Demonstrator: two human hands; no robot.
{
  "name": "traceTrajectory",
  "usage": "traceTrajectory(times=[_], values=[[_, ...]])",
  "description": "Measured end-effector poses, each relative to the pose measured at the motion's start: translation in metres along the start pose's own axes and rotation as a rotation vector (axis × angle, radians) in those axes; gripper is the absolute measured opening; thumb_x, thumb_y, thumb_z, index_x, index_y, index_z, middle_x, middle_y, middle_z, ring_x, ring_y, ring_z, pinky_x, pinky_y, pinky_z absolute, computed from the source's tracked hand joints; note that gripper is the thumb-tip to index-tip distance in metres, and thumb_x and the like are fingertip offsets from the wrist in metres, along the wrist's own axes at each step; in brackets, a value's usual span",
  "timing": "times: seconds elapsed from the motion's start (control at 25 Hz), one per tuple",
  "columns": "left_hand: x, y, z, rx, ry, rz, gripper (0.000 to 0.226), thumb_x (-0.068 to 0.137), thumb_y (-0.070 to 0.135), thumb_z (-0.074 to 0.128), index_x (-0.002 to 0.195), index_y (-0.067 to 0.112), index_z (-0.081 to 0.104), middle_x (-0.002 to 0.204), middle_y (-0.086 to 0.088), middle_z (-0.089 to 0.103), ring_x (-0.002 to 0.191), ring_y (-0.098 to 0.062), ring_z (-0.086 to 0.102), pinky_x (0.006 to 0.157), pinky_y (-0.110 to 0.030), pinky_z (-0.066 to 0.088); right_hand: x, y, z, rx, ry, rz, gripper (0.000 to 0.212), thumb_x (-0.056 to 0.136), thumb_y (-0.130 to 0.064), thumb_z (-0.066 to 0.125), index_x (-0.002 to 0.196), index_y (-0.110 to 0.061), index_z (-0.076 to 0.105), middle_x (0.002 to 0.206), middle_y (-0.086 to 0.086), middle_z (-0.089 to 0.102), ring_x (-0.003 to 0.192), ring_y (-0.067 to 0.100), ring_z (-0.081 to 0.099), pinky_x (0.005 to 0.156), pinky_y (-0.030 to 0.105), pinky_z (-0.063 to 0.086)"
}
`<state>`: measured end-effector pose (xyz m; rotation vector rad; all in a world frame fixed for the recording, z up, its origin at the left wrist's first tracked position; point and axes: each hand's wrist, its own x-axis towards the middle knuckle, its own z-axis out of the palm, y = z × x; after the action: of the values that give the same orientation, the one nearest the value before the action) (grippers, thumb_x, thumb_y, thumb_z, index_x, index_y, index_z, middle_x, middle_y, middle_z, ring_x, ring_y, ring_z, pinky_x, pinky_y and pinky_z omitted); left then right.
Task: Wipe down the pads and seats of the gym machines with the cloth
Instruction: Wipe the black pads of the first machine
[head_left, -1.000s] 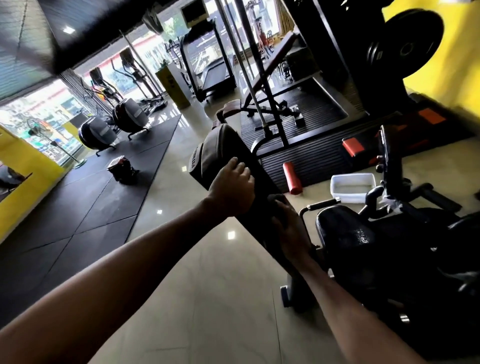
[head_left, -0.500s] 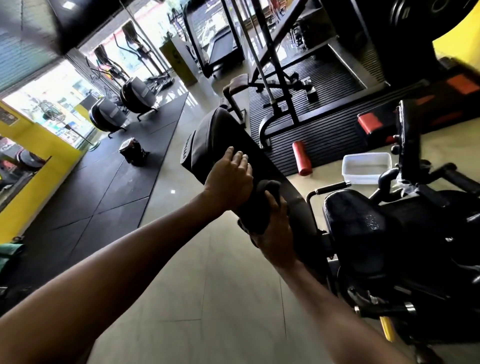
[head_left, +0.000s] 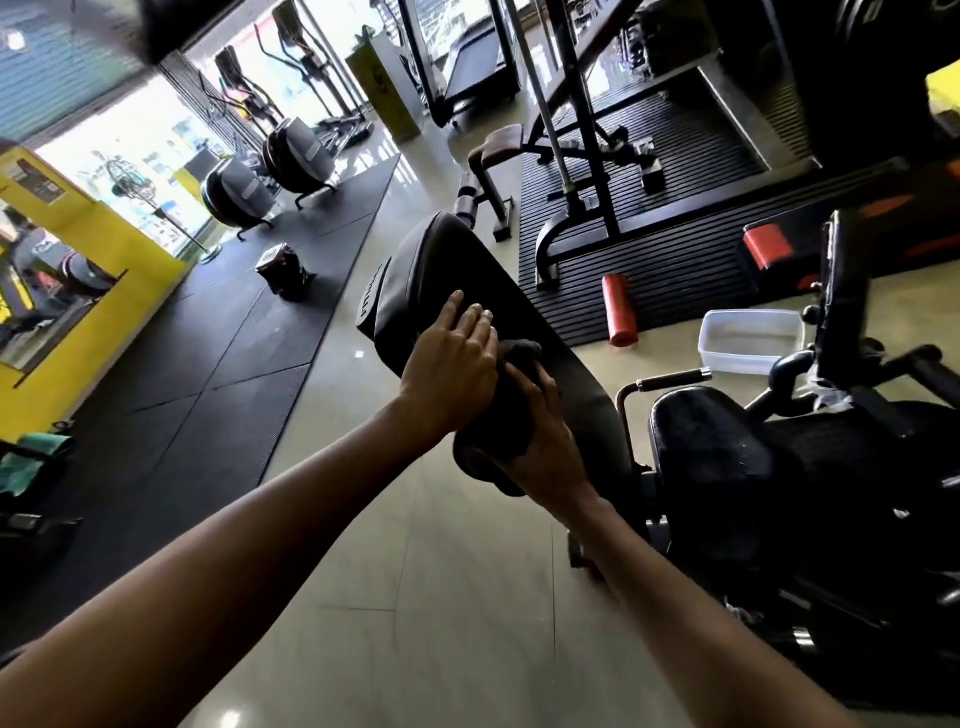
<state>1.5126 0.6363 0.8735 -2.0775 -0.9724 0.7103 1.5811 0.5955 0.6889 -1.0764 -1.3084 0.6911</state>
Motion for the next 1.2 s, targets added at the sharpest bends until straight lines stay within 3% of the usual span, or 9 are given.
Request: traceTrajectory(times=[0.12, 0.2, 0.32, 0.48, 0.64, 0.8, 0.88, 1.08, 1.2], values=[[0.002, 0.004, -0.001, -0.008, -0.036, -0.016, 0.061, 0.102, 0.031, 0.011, 0.154, 0.004, 0.031, 0.161, -0.017, 0.028, 0.152, -0.033, 0.02, 0.123, -0.054, 0.002, -0.025, 0.047, -0.018, 0.222, -0.061, 0.182, 0.086, 0.08, -0.039, 0.083, 0.152, -0.032, 0.038, 0.16, -0.005, 0.03, 0.147, 0.014, 0.036, 0.116, 0.049, 0.039], [0.004, 0.004, -0.001, -0.005, -0.032, -0.032, 0.063, 0.101, 0.031, 0.009, 0.154, 0.005, 0.032, 0.161, -0.017, 0.029, 0.152, -0.033, 0.021, 0.122, -0.054, 0.002, -0.009, 0.067, -0.028, 0.225, -0.056, 0.328, 0.071, 0.083, -0.07, 0.066, 0.145, -0.047, 0.041, 0.155, -0.002, 0.039, 0.143, 0.014, 0.04, 0.119, 0.05, 0.035], [0.006, 0.006, -0.001, 0.001, -0.027, -0.043, 0.073, 0.094, 0.03, 0.0, 0.152, 0.006, 0.037, 0.159, -0.016, 0.034, 0.15, -0.033, 0.025, 0.123, -0.054, 0.005, 0.059, 0.071, -0.036, 0.105, -0.11, 0.48, 0.106, 0.063, -0.104, 0.035, 0.149, -0.042, 0.041, 0.16, 0.005, 0.029, 0.149, 0.026, 0.031, 0.124, 0.045, 0.023], [0.007, 0.007, 0.0, -0.002, -0.043, -0.059, 0.071, 0.095, 0.032, 0.002, 0.152, 0.006, 0.036, 0.16, -0.015, 0.034, 0.151, -0.032, 0.025, 0.123, -0.053, 0.003, 0.092, 0.035, -0.026, 0.069, -0.111, 0.341, 0.078, 0.084, -0.079, 0.042, 0.153, -0.041, 0.037, 0.164, -0.005, 0.027, 0.149, 0.018, 0.03, 0.12, 0.042, 0.027], [0.007, 0.006, 0.002, 0.012, -0.051, -0.072, 0.073, 0.094, 0.032, 0.001, 0.15, 0.007, 0.041, 0.157, -0.016, 0.038, 0.149, -0.033, 0.03, 0.123, -0.053, 0.007, 0.018, 0.053, -0.024, 0.14, -0.056, 0.262, 0.066, 0.089, -0.062, 0.059, 0.148, -0.04, 0.042, 0.157, -0.014, 0.035, 0.141, 0.002, 0.038, 0.109, 0.016, 0.031], [0.008, 0.007, 0.002, 0.003, -0.047, -0.075, 0.07, 0.095, 0.032, 0.007, 0.147, 0.007, 0.046, 0.155, -0.015, 0.042, 0.147, -0.032, 0.034, 0.123, -0.053, 0.01, 0.045, 0.089, -0.024, 0.153, -0.006, 0.537, 0.06, 0.094, -0.053, 0.061, 0.148, -0.033, 0.045, 0.153, -0.003, 0.042, 0.14, 0.019, 0.045, 0.113, 0.031, 0.034], [0.008, 0.008, 0.002, -0.011, -0.047, -0.078, 0.07, 0.094, 0.032, 0.007, 0.147, 0.008, 0.047, 0.154, -0.015, 0.043, 0.147, -0.032, 0.034, 0.123, -0.053, 0.009, 0.084, 0.079, -0.023, 0.186, -0.004, 0.579, 0.055, 0.098, -0.043, 0.061, 0.149, -0.027, 0.046, 0.153, 0.002, 0.042, 0.141, 0.022, 0.043, 0.114, 0.03, 0.03], [0.021, 0.018, -0.005, -0.022, -0.095, -0.117, 0.079, 0.089, 0.027, -0.009, 0.155, 0.005, 0.03, 0.162, -0.018, 0.026, 0.153, -0.033, 0.016, 0.124, -0.051, -0.003, 0.074, 0.019, -0.02, 0.232, -0.027, 0.259, 0.057, 0.093, -0.045, 0.066, 0.147, -0.037, 0.047, 0.155, -0.014, 0.039, 0.139, -0.006, 0.038, 0.111, 0.014, 0.032], [0.037, 0.02, -0.006, 0.015, -0.168, -0.144, 0.068, 0.097, 0.032, 0.0, 0.158, 0.005, 0.013, 0.166, -0.019, 0.008, 0.155, -0.034, 0.001, 0.123, -0.054, -0.007, 0.018, 0.051, -0.025, 0.126, -0.052, 0.259, 0.059, 0.095, -0.037, 0.068, 0.149, -0.037, 0.045, 0.157, -0.012, 0.035, 0.137, -0.013, 0.033, 0.105, 0.007, 0.029]])
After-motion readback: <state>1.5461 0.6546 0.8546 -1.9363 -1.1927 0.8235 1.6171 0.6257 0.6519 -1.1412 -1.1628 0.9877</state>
